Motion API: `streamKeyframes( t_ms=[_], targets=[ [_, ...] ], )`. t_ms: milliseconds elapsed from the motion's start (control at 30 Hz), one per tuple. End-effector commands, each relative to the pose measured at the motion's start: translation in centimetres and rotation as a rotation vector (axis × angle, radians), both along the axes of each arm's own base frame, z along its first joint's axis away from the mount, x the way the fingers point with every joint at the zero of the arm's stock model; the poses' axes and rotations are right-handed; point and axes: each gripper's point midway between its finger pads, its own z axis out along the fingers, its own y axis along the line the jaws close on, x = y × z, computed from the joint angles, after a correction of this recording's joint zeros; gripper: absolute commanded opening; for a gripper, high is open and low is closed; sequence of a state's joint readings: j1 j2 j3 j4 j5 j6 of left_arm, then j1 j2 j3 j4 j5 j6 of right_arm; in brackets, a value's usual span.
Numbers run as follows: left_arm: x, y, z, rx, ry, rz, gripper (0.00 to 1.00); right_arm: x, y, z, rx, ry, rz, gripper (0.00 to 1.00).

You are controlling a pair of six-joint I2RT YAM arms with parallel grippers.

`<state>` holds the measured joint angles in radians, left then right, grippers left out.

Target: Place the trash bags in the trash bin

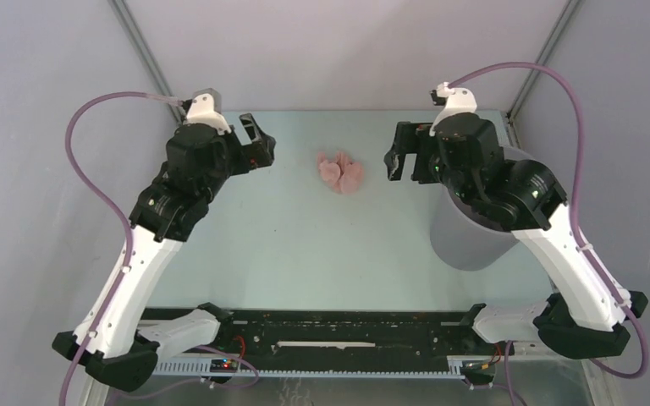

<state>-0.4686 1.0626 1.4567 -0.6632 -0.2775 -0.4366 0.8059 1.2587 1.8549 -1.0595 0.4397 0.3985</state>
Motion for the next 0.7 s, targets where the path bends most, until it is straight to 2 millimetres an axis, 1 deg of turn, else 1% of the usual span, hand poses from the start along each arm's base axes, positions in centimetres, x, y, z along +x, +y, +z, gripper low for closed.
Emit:
streamKeyframes(
  t_ms=[0, 100, 267, 367, 433, 500, 600, 633, 667],
  targets=[
    [0.7, -1.7, -1.7, -0.019, 0.041, -0.062, 1.0, -0.1, -0.4, 0.7, -0.036, -0.024, -0.023, 1.0],
    [1.7, -3.0, -3.6, -0.037, 0.099, -0.083, 1.0, -0.2, -0.4, 0.2, -0.062, -0.006, -0.024, 1.0],
    [3.8, -5.8, -7.3, -0.073, 0.216, -0.128, 1.0, -1.1, -1.0, -0.2, -0.08, 0.021, -0.017, 1.0],
    [5.3, -8.0, -10.3, -0.108, 0.307, -0.164, 1.0, -1.9, -1.6, -0.4, -0.075, 0.036, -0.016, 1.0],
    [6.3, -9.9, -12.3, -0.139, 0.369, -0.206, 1.0, -2.6, -2.1, -0.4, -0.066, 0.044, -0.014, 1.0],
    [7.5, -11.7, -14.5, -0.161, 0.424, -0.249, 1.0, -3.4, -2.7, -0.3, -0.054, 0.054, -0.009, 1.0],
    [10.2, -14.1, -16.4, -0.174, 0.449, -0.298, 1.0, -4.5, -3.5, -0.2, -0.027, 0.067, -0.012, 1.0],
    [11.1, -14.6, -17.6, -0.169, 0.469, -0.297, 1.0, -4.8, -3.8, -0.2, -0.014, 0.072, -0.015, 1.0],
    [12.0, -15.0, -19.7, -0.155, 0.509, -0.283, 1.0, -5.1, -4.0, -0.3, -0.009, 0.078, -0.016, 1.0]
  ],
)
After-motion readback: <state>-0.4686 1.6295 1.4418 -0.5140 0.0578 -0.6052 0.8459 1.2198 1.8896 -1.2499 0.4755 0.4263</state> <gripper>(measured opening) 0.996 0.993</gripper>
